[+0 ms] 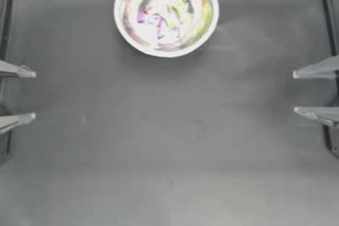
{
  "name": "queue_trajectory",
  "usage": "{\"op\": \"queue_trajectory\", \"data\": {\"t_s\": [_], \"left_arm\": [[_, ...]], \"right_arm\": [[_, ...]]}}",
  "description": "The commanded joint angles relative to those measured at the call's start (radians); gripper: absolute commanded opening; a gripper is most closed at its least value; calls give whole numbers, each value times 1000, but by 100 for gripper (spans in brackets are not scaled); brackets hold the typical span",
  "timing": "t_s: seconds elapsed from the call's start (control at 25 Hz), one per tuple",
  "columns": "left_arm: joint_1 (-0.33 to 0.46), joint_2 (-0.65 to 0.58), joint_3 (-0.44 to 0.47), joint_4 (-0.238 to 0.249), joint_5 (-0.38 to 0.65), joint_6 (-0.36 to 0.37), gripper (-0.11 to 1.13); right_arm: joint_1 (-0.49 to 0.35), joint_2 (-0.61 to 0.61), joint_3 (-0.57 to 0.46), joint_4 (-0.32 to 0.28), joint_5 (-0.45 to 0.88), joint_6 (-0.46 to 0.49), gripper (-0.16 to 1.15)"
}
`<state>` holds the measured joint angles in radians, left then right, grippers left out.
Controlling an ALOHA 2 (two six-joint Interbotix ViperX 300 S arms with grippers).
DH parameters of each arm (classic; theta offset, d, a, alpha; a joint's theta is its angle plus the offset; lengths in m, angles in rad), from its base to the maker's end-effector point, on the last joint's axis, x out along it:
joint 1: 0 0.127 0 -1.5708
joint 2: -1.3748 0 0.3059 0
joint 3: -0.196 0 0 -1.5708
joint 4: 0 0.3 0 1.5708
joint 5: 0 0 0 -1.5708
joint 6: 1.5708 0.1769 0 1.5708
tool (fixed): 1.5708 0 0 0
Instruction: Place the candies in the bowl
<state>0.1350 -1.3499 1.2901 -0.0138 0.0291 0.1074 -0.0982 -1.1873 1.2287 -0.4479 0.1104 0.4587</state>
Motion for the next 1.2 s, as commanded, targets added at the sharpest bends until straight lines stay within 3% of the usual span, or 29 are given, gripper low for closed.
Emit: {"op": "queue_trajectory", "data": {"t_s": [0.04, 0.72, 1.2], "left_arm": [[2, 3, -12, 0, 9, 0, 103], [29, -66, -12, -3, 77, -3, 103], [51, -152, 3, -11, 132, -6, 103]], "right_arm": [[-2, -11, -12, 2, -2, -2, 94], [-2, -166, 38, 23, 60, 0, 94], [-2, -373, 101, 52, 123, -2, 94]]}}
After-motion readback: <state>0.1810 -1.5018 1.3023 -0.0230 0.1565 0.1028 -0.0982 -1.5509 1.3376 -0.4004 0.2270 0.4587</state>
